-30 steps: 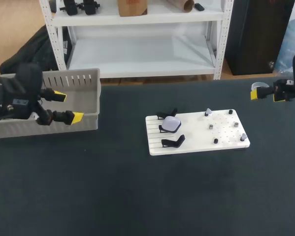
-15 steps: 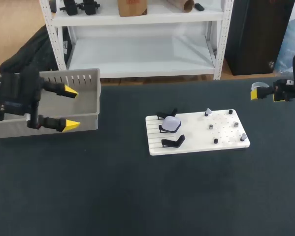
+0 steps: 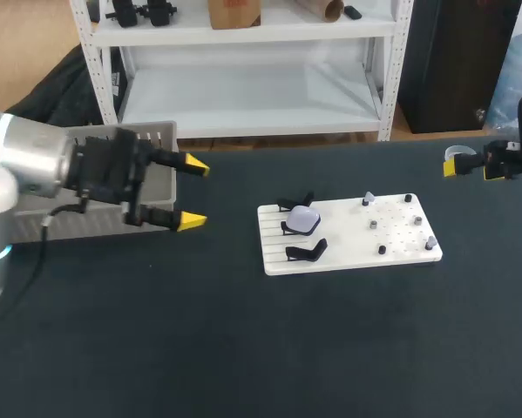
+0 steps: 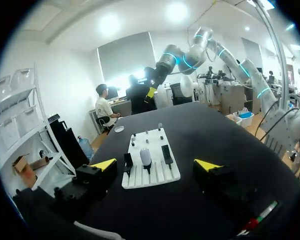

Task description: Pick up each earbud case from the left stands, insert the matching earbuds, close the lid, and place the case in the box.

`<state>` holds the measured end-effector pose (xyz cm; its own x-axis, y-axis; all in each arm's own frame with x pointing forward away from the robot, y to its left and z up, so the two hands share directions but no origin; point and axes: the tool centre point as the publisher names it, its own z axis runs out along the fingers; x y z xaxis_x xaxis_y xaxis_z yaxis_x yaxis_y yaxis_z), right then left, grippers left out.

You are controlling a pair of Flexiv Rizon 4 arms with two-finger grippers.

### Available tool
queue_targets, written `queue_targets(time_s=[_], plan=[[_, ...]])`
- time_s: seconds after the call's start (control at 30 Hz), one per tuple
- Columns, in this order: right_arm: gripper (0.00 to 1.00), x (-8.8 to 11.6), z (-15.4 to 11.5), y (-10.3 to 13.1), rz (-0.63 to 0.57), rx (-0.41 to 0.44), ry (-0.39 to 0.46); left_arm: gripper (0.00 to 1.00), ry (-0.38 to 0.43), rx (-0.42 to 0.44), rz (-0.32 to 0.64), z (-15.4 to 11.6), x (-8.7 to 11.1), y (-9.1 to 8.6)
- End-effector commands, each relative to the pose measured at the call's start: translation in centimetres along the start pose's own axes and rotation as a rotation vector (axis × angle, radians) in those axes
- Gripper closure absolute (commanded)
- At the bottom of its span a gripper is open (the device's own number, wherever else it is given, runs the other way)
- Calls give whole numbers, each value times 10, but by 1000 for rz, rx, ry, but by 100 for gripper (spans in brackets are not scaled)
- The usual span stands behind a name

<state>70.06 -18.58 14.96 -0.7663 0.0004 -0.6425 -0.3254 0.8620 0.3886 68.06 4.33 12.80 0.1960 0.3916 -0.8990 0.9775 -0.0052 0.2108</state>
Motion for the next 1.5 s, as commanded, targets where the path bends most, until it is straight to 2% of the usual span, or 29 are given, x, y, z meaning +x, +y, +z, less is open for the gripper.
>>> queue_targets(time_s=[0.03,0.13,0.63,0.67,0.7,0.73,0.77,0.8,0.83,0.9,1.07,1.13,1.5], plan=[[0,0,0,0,0,-1,1,0,0,136,-24,56,5,16],[0,0,0,0,0,-1,1,0,-7,140,-47,66,4,12],[0,0,0,0,0,-1,1,0,-7,140,-47,66,4,12],[0,0,0,0,0,-1,1,0,26,141,-93,71,3,13],[0,0,0,0,0,-1,1,0,40,123,-101,75,1,12],[0,0,0,0,0,-1,1,0,83,77,-151,77,2,14],[0,0,0,0,0,-1,1,0,146,45,-146,81,3,14],[0,0,0,0,0,-1,1,0,148,6,-180,82,4,16],[0,0,0,0,0,-1,1,0,176,2,-167,86,5,16],[0,0,0,0,0,-1,1,0,191,-35,-187,89,6,18],[0,0,0,0,0,-1,1,0,199,-58,-205,98,12,17],[0,0,0,0,0,-1,1,0,228,-79,-210,101,16,18],[0,0,0,0,0,-1,1,0,275,-68,-227,127,36,16]])
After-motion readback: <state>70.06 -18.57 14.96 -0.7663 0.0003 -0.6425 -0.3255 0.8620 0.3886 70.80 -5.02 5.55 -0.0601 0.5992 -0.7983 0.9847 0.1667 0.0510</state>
